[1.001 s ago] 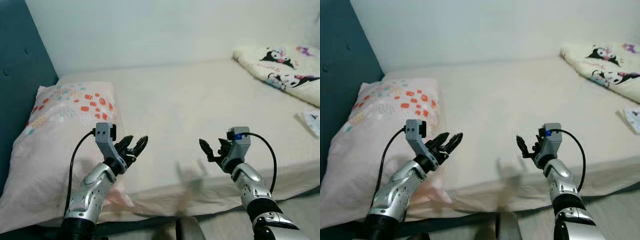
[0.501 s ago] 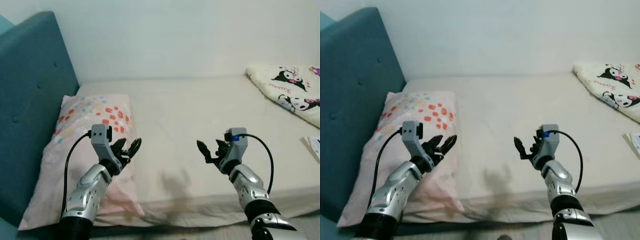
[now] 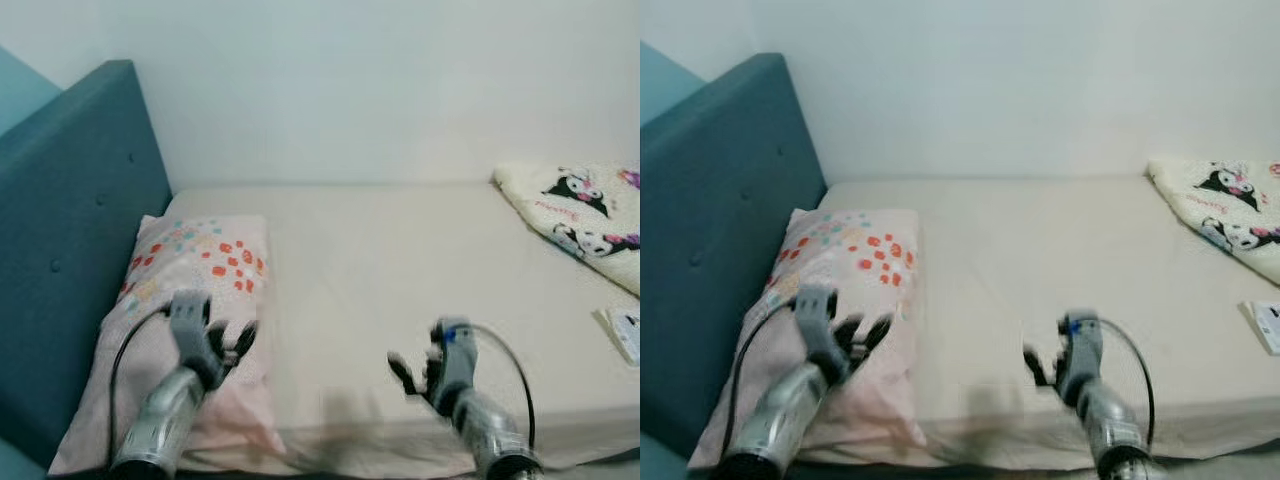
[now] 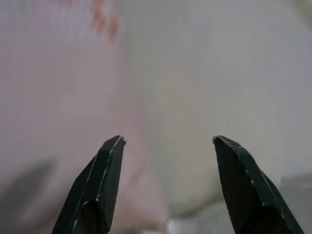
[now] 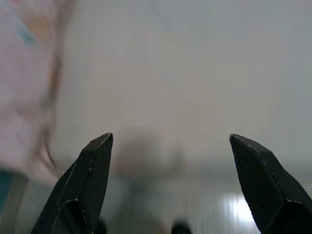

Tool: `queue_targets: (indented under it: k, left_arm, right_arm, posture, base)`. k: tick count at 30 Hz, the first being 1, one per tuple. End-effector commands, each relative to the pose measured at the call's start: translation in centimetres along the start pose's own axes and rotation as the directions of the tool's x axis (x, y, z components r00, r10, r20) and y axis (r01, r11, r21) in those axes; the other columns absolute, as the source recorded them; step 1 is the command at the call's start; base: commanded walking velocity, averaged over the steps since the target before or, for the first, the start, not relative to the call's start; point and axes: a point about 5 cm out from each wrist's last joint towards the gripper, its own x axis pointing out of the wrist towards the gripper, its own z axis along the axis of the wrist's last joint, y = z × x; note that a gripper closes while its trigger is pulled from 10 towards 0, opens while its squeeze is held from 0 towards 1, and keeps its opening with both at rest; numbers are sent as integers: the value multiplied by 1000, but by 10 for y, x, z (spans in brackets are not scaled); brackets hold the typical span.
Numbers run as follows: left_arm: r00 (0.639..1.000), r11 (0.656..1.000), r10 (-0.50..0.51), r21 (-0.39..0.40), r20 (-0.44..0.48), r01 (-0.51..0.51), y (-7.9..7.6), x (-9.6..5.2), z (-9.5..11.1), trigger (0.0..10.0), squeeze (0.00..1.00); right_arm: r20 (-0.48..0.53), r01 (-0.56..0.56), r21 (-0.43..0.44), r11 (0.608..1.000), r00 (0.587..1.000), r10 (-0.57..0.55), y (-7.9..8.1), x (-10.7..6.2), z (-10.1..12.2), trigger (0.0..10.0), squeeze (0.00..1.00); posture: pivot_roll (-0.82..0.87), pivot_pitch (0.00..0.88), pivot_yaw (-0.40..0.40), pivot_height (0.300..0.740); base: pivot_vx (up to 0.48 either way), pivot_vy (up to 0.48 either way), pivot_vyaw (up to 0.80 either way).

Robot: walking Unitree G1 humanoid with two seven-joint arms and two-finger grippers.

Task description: Clean up the room

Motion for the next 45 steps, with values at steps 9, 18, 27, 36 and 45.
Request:
queue_targets:
  k: [9, 18, 27, 36, 45]
  left_arm:
    - [841, 956, 286, 78, -459, -282, 42, -58, -101, 10000, 0]
    - [692, 934, 309, 72, -652, -350, 33, -103, -156, 10000, 0]
    - [704, 943, 300, 89, -644, -321, 33, -95, -150, 10000, 0]
    - [690, 942, 315, 123, -651, -314, 41, -100, -149, 10000, 0]
    - [692, 943, 305, 106, -654, -315, 30, -100, -156, 10000, 0]
  right_arm:
    - [-288, 134, -12, 991, 948, -131, -4, -25, -73, 10000, 0]
    - [-386, 156, -16, 988, 910, -150, 0, -39, -104, 10000, 0]
    - [-450, 178, -74, 981, 872, -192, -8, -50, -117, 10000, 0]
    - [-450, 199, -55, 979, 870, -202, -6, -49, -117, 10000, 0]
    - [-402, 198, -35, 980, 894, -195, 1, -38, -105, 10000, 0]
  posture:
    - [-15, 21, -22, 740]
    - [-19, 14, -19, 740]
    - [-13, 9, -31, 740]
    - [-22, 8, -21, 740]
    - [-27, 13, -24, 740]
  base:
    - [0, -175, 0]
    - [0, -480, 0]
    - [0, -480, 0]
    - [0, -480, -331]
    - [0, -480, 0]
